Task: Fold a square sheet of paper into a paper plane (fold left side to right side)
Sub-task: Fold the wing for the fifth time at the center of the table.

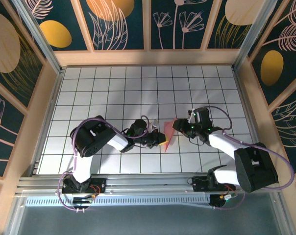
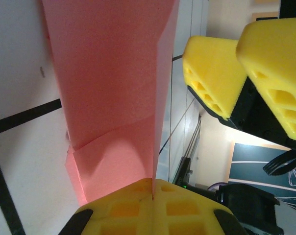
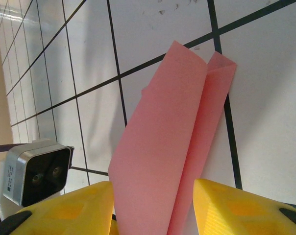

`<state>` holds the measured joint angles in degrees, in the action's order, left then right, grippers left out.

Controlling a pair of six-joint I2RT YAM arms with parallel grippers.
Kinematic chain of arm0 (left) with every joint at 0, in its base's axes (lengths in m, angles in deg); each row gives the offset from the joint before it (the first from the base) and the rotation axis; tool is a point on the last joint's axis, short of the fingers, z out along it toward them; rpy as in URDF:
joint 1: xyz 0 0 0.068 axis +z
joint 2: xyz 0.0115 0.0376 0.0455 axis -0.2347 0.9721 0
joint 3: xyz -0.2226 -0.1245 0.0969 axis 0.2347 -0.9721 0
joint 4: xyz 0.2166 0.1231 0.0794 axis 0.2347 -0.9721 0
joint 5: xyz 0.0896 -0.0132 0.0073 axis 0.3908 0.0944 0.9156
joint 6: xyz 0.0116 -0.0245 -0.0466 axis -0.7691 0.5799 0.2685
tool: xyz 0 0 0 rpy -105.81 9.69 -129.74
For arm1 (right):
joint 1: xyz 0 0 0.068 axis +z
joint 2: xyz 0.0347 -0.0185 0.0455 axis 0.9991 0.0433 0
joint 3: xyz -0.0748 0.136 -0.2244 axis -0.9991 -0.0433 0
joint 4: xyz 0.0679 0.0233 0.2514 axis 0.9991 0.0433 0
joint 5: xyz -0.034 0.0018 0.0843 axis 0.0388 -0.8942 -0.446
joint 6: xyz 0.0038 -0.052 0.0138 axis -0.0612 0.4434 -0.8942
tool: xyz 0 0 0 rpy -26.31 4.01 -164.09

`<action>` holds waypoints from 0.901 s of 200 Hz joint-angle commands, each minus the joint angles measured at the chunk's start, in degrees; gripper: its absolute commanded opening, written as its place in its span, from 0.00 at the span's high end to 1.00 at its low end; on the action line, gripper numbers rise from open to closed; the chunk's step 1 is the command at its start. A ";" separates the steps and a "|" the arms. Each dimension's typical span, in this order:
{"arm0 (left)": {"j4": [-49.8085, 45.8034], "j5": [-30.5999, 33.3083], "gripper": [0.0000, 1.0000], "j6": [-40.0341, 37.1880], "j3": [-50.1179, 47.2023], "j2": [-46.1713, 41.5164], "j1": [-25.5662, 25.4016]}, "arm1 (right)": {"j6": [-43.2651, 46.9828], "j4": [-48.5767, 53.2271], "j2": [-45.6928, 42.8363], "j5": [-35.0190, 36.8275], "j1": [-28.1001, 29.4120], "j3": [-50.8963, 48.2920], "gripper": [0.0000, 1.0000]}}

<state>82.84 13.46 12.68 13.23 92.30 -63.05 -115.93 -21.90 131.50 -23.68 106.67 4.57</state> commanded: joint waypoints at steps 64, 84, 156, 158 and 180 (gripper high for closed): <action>5.21 -1.23 1.00 2.78 -0.41 2.17 0.34 | -3.65 -0.94 1.92 4.51 2.76 -0.61 0.56; 5.44 -1.36 1.00 3.50 -0.26 2.60 0.34 | -4.15 -1.23 2.43 4.67 3.10 -0.56 0.57; 6.51 -1.72 1.00 4.84 -0.07 3.57 0.35 | -5.34 -2.67 3.97 5.08 4.18 -0.88 0.58; 6.53 -1.75 1.00 4.84 0.00 3.64 0.34 | -5.29 -2.67 4.01 5.08 4.23 -0.88 0.58; 6.54 -1.69 1.00 4.85 0.07 3.75 0.33 | -5.49 -3.00 4.63 5.08 4.48 -0.70 0.59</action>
<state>86.45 12.52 16.75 13.20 94.84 -63.05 -120.30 -23.34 135.13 -19.66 110.41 4.57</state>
